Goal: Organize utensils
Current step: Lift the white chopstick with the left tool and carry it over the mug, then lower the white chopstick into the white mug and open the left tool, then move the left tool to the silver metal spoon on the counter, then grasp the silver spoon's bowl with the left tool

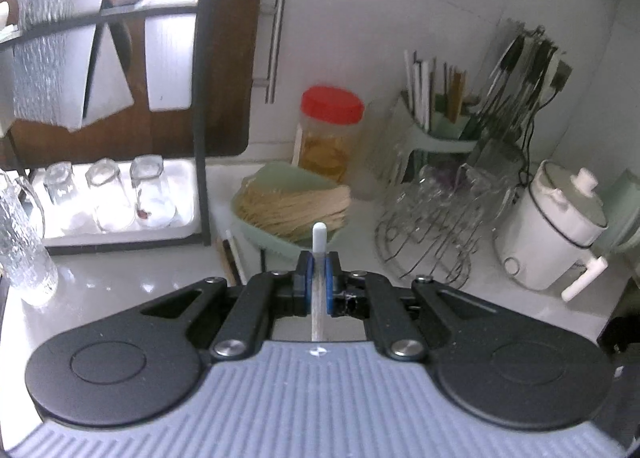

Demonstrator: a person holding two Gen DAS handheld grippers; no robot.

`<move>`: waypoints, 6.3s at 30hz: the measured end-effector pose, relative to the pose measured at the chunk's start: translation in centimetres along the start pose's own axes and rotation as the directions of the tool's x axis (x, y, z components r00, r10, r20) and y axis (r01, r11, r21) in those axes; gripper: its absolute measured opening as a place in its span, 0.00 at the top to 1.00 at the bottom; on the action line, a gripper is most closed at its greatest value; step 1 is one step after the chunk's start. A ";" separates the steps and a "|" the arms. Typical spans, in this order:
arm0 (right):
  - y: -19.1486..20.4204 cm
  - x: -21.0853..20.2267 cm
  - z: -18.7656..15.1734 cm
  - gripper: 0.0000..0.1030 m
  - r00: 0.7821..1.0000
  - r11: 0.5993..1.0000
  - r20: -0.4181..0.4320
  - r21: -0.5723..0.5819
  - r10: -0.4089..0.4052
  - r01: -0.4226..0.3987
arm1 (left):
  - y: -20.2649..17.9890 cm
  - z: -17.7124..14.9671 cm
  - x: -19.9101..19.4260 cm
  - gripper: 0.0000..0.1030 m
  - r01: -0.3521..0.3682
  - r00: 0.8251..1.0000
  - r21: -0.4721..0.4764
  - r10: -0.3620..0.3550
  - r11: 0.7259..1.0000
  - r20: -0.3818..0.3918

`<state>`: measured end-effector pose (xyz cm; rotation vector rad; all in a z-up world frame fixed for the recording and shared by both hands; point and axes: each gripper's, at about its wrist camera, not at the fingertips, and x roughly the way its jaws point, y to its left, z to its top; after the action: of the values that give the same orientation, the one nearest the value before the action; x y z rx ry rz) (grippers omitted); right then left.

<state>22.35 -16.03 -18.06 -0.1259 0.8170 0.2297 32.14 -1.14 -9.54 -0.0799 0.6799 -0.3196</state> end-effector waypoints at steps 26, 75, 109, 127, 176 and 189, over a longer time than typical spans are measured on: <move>-0.4 -0.3 -0.7 0.13 0.998 0.999 0.051 -0.027 0.045 -0.043 | -5.5 2.7 -7.0 0.93 0.013 0.997 0.097 -0.020 0.995 0.073; -0.8 -0.2 -1.0 0.13 0.992 0.996 0.091 -0.053 0.083 -0.078 | -10.8 2.2 -6.4 0.93 0.030 0.993 0.180 -0.008 0.983 -0.122; -0.5 -0.4 -1.0 0.13 0.995 0.999 0.086 -0.023 0.047 -0.045 | -4.7 0.7 -7.2 0.67 -0.012 0.997 0.032 0.014 0.999 -0.080; -0.2 -0.4 -1.1 0.13 0.997 1.000 0.080 0.007 0.011 -0.012 | 2.0 -4.0 -3.9 0.67 -0.051 0.988 -0.029 0.046 0.998 -0.148; 0.8 -0.4 -0.9 0.13 0.984 0.965 0.003 0.196 -0.177 0.173 | 5.1 -4.9 17.3 0.51 0.206 0.967 0.426 -0.117 0.881 -0.226; 0.7 -0.4 -0.9 0.13 0.986 0.971 0.001 0.173 -0.167 0.165 | 5.5 -4.4 18.7 0.57 0.261 0.939 0.392 -0.137 0.882 -0.317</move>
<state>21.32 -15.56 -18.40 -0.0290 0.8027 0.0013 44.49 -1.68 -25.22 0.3260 0.8707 -0.6868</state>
